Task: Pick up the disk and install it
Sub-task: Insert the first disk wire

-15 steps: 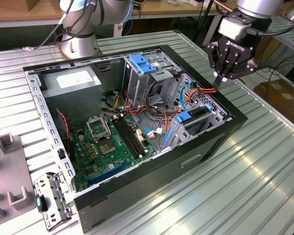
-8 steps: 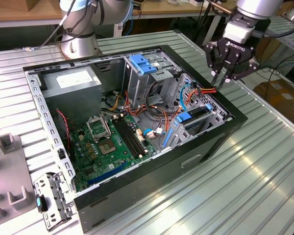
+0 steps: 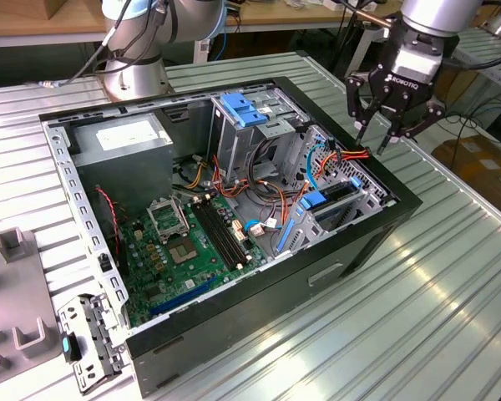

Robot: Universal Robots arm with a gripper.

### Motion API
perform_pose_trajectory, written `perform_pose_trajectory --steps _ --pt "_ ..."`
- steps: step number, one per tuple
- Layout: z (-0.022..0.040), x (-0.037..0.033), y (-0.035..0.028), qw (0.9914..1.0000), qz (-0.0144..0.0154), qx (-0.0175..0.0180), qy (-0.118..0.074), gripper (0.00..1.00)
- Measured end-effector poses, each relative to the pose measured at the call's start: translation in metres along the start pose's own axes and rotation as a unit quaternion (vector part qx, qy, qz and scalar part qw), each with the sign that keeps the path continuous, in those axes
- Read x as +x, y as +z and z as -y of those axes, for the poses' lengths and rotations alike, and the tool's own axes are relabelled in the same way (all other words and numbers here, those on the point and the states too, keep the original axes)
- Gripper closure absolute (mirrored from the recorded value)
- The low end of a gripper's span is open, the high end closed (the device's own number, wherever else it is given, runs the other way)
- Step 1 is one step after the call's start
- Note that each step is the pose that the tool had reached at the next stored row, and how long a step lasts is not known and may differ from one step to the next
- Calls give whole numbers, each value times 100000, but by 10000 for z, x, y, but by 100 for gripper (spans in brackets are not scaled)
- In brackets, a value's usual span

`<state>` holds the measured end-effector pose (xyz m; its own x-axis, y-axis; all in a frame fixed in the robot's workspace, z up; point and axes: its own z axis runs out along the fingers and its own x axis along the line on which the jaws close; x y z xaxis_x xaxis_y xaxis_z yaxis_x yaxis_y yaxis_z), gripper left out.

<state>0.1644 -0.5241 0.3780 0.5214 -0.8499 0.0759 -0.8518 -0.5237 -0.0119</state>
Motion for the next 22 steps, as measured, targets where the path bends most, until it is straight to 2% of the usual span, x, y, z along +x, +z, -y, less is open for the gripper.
perform_pose_trajectory --steps 3,4,6,7,8,9,10,11,15,20,22 --pt "0 -1 11 99947 42 248 -3255 58" --pt "0 -1 16 99898 58 344 -4508 58" --pt "0 -2 29 99713 90 573 -7543 58" --pt "0 -3 34 99639 103 645 -8462 58" --pt "0 -3 44 99442 129 803 -10518 59" --pt "0 -4 47 99347 135 865 -11377 66" --pt "0 -4 51 99217 146 948 -12455 66" --pt "-1 -4 55 99112 154 1012 -13261 73" --pt "-10 11 58 98835 167 1169 -15174 73" --pt "-20 31 63 98814 123 1230 -15308 73" --pt "-26 39 71 98754 102 1242 -15690 73"
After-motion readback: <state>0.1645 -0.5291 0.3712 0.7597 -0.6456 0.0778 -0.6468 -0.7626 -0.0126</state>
